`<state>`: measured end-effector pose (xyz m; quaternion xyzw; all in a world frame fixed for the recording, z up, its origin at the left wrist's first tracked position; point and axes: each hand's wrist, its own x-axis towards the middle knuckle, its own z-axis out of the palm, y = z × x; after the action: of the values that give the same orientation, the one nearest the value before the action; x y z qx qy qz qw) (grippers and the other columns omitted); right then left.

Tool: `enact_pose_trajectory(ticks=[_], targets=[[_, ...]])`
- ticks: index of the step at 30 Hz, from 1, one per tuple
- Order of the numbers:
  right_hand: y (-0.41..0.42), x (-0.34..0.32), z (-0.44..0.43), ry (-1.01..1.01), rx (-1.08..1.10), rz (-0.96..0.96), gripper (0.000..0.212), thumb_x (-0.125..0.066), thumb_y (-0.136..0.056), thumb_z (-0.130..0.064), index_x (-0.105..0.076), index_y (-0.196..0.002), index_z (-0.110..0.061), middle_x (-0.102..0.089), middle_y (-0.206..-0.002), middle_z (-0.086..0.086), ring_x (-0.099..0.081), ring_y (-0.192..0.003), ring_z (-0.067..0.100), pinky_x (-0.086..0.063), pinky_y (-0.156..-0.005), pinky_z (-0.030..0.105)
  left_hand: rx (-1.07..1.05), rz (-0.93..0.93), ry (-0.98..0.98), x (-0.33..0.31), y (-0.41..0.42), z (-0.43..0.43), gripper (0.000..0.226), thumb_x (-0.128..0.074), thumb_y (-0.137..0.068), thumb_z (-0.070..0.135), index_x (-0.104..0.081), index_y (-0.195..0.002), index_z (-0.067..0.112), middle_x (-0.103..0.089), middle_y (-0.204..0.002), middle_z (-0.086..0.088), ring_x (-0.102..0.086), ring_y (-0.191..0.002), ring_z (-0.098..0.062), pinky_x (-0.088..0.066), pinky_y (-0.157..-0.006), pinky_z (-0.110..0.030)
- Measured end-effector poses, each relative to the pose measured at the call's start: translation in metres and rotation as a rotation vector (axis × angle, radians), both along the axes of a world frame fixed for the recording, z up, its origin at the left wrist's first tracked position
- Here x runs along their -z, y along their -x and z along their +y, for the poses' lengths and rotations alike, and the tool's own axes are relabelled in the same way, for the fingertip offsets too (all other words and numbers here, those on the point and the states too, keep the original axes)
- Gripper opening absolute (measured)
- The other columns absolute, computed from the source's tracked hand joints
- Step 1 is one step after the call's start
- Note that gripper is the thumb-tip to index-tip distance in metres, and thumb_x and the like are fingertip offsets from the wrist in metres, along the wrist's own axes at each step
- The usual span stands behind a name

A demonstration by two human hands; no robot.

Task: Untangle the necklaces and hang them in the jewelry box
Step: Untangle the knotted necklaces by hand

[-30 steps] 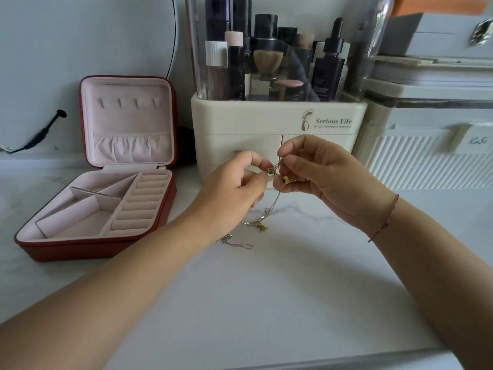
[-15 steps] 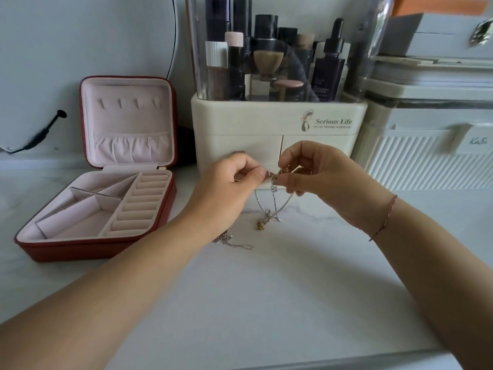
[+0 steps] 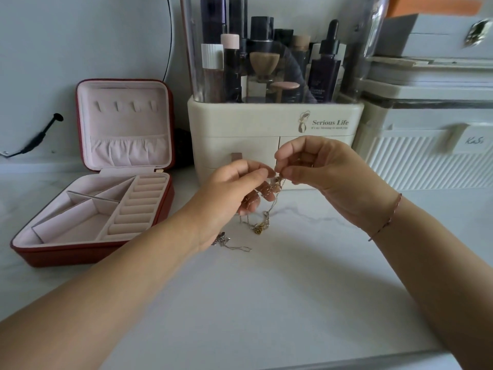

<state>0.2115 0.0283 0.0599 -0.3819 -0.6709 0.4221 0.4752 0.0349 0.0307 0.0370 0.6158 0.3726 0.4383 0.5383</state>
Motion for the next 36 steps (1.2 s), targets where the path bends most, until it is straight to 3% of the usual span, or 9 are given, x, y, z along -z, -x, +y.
enact_pose_trajectory(ticks=[6,10,13,16,21,26,30,33,36], targets=[[0.002,0.000,-0.001,0.028,0.017,0.054,0.017,-0.064,-0.083,0.004,-0.063,-0.097,-0.005,-0.062,-0.079,0.005,-0.058,-0.069,0.014,-0.047,-0.065,0.018,0.010,0.140,-0.091,0.000,0.001,0.000,0.013,-0.070,-0.082,0.016,-0.065,-0.094,0.020,-0.056,-0.073,0.001,-0.046,-0.053,-0.001,-0.037,-0.055,-0.014],[0.003,-0.001,-0.001,0.066,0.016,0.120,0.021,-0.068,-0.076,-0.005,-0.061,-0.095,-0.003,-0.060,-0.074,0.006,-0.059,-0.060,0.010,-0.048,-0.061,0.018,0.001,0.146,-0.090,-0.001,0.001,0.001,0.011,-0.060,-0.090,0.012,-0.065,-0.098,0.018,-0.056,-0.058,0.018,-0.041,-0.047,0.002,-0.033,-0.049,-0.011],[0.003,-0.001,-0.001,0.097,0.011,0.136,0.023,-0.069,-0.071,-0.010,-0.061,-0.092,-0.004,-0.060,-0.072,0.006,-0.059,-0.059,0.011,-0.049,-0.062,0.019,-0.002,0.150,-0.094,0.000,0.001,0.001,0.010,-0.058,-0.092,0.016,-0.065,-0.098,0.019,-0.053,-0.054,0.020,-0.037,-0.048,-0.001,-0.033,-0.052,-0.013],[0.000,-0.002,0.000,0.125,-0.004,0.162,0.013,-0.065,-0.079,-0.002,-0.062,-0.090,-0.007,-0.060,-0.073,0.004,-0.060,-0.062,0.012,-0.049,-0.065,0.020,-0.001,0.133,-0.082,0.001,0.001,0.002,0.009,-0.057,-0.093,0.016,-0.065,-0.096,0.018,-0.048,-0.054,0.017,-0.034,-0.051,-0.005,-0.031,-0.052,-0.015],[-0.002,-0.003,0.001,0.138,-0.051,0.137,0.026,-0.053,-0.083,0.013,-0.062,-0.090,-0.011,-0.060,-0.080,0.002,-0.059,-0.071,0.014,-0.045,-0.067,0.021,0.008,0.095,-0.075,0.001,-0.001,0.001,0.009,-0.056,-0.093,0.014,-0.065,-0.090,0.013,-0.040,-0.060,0.003,-0.031,-0.050,-0.007,-0.026,-0.046,-0.014],[0.000,0.000,0.000,0.143,-0.053,0.008,0.028,-0.049,-0.085,0.014,-0.064,-0.093,-0.008,-0.060,-0.080,0.003,-0.055,-0.066,0.011,-0.042,-0.058,0.020,0.006,0.102,-0.078,0.002,0.001,0.001,0.031,-0.050,-0.093,0.037,-0.056,-0.077,0.012,-0.041,-0.064,0.001,-0.031,-0.049,-0.008,-0.029,-0.046,-0.013],[0.004,0.003,-0.003,0.232,-0.161,-0.033,0.020,-0.060,-0.086,0.003,-0.062,-0.105,-0.001,-0.062,-0.085,0.009,-0.057,-0.067,0.011,-0.047,-0.058,0.020,-0.034,0.134,-0.104,-0.001,0.001,0.000,0.044,-0.048,-0.084,0.052,-0.048,-0.064,0.013,-0.034,-0.059,-0.001,-0.026,-0.047,-0.010,-0.024,-0.045,-0.015],[0.007,0.005,-0.002,0.263,-0.221,-0.079,0.042,-0.067,-0.080,-0.009,-0.054,-0.116,0.009,-0.067,-0.091,0.012,-0.059,-0.069,0.012,-0.049,-0.059,0.020,-0.030,0.136,-0.148,0.000,0.000,-0.002,0.052,-0.049,-0.079,0.056,-0.048,-0.065,0.005,-0.032,-0.053,0.001,-0.024,-0.045,-0.011,-0.024,-0.044,-0.016],[0.011,0.008,-0.002,0.250,-0.222,-0.135,0.049,-0.068,-0.078,-0.013,-0.049,-0.115,0.013,-0.066,-0.096,0.018,-0.058,-0.064,0.013,-0.046,-0.055,0.021,-0.020,0.141,-0.140,0.000,-0.001,-0.004,0.054,-0.050,-0.077,0.056,-0.049,-0.071,0.002,-0.032,-0.046,0.005,-0.022,-0.043,-0.010,-0.023,-0.041,-0.017]])
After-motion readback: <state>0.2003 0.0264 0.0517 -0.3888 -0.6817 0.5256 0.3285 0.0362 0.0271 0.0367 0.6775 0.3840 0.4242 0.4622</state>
